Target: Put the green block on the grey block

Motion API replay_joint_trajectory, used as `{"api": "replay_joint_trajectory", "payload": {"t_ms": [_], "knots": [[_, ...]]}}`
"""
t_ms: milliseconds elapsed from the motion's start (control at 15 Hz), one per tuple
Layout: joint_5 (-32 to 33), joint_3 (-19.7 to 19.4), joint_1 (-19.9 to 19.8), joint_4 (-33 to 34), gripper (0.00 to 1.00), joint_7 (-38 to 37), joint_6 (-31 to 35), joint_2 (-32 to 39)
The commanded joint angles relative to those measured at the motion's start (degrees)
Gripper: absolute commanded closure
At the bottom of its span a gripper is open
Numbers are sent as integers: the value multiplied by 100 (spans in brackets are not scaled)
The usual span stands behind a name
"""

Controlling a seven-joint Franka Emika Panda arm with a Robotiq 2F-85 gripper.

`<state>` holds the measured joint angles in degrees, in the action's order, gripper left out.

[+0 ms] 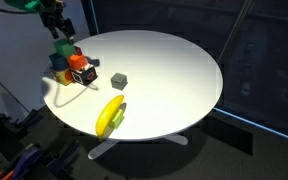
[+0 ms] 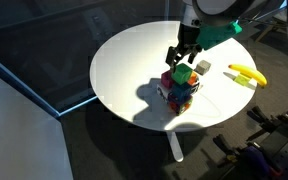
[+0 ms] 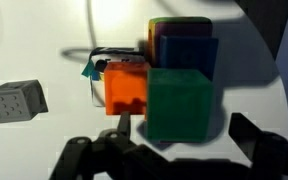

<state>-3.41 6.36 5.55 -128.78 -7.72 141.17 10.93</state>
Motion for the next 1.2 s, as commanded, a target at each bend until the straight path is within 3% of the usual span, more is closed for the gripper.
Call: {"api": "replay_joint_trajectory", "payload": {"t_ms": [0,400,867,1133], "knots": [[65,-58,13,181,15,158,-43,181],[145,-115,50,218,66,-25,-171,152],[395,-233,26,339,70,-272,-683,-357],[650,-455,-64,292,70,-1060,-938,-635]]}}
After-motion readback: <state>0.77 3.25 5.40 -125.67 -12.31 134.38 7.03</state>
